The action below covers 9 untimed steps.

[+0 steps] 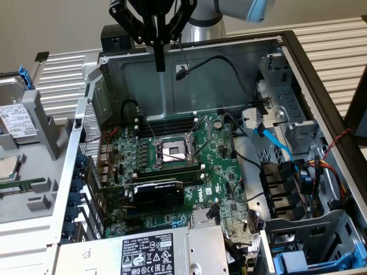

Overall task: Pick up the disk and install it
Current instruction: 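Reach for the disk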

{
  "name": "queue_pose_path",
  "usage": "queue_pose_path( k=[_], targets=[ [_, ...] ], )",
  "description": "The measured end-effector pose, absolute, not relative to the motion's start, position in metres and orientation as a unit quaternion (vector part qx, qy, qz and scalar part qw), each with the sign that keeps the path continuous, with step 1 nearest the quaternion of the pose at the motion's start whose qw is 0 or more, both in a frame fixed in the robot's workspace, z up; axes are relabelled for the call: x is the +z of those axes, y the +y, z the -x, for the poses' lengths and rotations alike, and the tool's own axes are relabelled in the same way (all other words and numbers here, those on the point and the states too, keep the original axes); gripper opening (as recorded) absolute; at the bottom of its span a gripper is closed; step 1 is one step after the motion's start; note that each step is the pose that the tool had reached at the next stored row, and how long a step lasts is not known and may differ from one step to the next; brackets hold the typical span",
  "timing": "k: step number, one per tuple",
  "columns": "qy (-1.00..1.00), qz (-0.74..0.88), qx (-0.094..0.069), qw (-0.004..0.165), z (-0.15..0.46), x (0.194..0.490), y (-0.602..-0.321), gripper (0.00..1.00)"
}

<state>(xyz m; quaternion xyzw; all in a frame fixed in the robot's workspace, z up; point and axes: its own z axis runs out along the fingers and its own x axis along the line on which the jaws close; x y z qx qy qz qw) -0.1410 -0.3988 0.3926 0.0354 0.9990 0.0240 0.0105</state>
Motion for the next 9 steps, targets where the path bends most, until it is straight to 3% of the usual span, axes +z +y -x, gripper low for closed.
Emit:
queue_pose_path(
  k=[9],
  targets=[
    [0.999,-0.035,0.024,0.010,0.170,0.393,-0.399,0.11]
  ],
)
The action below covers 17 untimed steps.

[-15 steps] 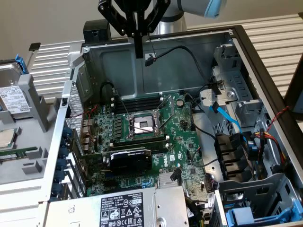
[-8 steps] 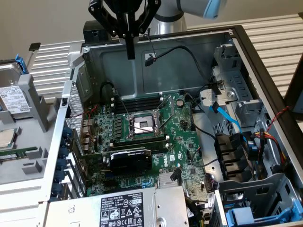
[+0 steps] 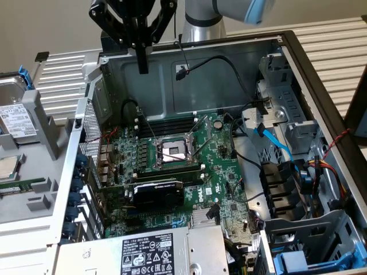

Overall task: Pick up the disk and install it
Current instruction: 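Reach for the disk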

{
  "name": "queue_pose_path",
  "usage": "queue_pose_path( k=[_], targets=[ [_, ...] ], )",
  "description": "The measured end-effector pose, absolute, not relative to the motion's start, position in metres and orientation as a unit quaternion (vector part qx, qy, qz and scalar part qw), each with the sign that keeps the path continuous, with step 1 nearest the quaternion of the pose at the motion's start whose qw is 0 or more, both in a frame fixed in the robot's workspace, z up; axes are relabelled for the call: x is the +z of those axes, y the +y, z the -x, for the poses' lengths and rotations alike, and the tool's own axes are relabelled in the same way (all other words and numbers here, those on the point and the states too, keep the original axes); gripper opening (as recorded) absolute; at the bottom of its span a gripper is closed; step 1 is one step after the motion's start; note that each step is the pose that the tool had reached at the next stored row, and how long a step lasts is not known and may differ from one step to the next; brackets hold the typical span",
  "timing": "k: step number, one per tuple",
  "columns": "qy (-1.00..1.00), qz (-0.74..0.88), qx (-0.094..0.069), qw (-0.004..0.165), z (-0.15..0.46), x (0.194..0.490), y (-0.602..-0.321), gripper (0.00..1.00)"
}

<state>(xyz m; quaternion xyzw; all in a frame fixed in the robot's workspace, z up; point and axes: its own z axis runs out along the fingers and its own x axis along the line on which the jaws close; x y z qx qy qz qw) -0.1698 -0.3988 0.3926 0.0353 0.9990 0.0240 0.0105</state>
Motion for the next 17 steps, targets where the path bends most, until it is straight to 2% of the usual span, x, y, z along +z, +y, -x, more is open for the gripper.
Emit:
queue_pose_path(
  k=[17],
  targets=[
    [0.999,-0.035,0.023,0.011,0.199,0.392,-0.397,0.11]
  ],
)
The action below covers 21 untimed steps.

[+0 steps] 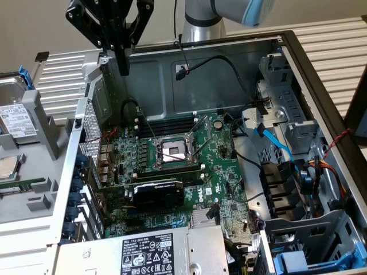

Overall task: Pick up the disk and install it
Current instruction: 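Reach for the disk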

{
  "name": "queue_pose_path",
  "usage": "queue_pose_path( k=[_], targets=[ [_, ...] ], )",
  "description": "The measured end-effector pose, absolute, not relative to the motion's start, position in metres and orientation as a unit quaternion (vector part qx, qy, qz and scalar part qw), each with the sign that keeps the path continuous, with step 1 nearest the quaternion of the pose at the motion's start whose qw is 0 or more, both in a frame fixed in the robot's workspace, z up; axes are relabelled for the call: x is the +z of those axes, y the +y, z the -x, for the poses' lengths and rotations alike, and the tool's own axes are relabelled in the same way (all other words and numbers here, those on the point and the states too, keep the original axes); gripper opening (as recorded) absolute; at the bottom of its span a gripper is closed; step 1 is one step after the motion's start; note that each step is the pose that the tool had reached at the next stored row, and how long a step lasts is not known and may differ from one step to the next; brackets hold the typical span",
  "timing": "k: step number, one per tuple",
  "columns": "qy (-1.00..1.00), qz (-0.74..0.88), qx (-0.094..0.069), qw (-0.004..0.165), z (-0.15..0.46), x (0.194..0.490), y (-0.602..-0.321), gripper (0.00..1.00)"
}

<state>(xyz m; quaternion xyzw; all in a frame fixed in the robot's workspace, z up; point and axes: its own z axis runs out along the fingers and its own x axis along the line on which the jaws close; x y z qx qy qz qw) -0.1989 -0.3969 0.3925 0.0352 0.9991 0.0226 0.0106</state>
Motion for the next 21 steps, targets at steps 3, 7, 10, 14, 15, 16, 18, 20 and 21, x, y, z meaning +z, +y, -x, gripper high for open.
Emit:
queue_pose_path(
  k=[3,7,10,14,15,16,18,20,21],
  targets=[
    [0.999,-0.035,0.023,0.011,0.199,0.392,-0.397,0.11],
    [0.999,-0.035,0.023,0.011,0.204,0.393,-0.397,0.11],
    [0.999,-0.035,0.023,0.011,0.213,0.392,-0.397,0.11],
    [0.999,-0.034,0.016,0.011,0.221,0.392,-0.393,0.11],
    [0.999,-0.034,0.013,0.011,0.222,0.392,-0.391,0.11],
    [0.999,-0.034,0.010,0.011,0.223,0.392,-0.389,0.11],
    [0.999,-0.034,0.003,0.011,0.225,0.392,-0.384,0.11],
    [0.999,-0.033,-0.001,0.012,0.228,0.392,-0.380,0.11],
    [0.999,-0.033,-0.003,0.012,0.229,0.392,-0.378,0.11]
  ],
)
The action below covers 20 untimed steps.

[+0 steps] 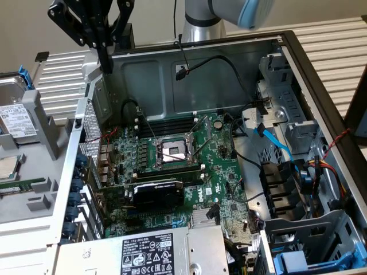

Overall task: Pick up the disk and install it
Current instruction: 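Reach for the disk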

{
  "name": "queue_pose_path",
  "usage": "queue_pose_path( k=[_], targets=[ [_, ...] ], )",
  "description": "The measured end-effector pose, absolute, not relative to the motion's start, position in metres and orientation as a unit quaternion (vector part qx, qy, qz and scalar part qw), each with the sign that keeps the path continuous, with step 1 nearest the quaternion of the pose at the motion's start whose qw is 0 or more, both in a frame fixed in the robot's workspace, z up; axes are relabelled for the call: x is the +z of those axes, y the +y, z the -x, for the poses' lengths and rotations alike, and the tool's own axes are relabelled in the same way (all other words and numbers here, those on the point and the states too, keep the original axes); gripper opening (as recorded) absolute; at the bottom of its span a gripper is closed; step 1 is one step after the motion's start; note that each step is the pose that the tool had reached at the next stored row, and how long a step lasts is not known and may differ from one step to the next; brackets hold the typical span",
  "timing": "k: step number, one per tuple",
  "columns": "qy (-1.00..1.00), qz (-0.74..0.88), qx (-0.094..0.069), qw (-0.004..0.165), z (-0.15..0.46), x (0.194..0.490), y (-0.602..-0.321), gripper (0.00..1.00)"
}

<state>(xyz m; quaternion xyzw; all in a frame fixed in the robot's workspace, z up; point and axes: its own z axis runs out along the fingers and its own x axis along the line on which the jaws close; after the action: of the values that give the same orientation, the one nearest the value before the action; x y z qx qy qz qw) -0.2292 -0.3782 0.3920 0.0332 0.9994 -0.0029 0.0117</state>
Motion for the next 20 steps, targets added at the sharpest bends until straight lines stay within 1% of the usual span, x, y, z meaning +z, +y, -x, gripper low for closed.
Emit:
queue_pose_path(
  k=[9,20],
  targets=[
    [0.999,-0.033,-0.004,0.012,0.258,0.392,-0.375,0.11],
    [0.999,-0.032,-0.004,0.012,0.307,0.392,-0.374,0.11]
  ],
)
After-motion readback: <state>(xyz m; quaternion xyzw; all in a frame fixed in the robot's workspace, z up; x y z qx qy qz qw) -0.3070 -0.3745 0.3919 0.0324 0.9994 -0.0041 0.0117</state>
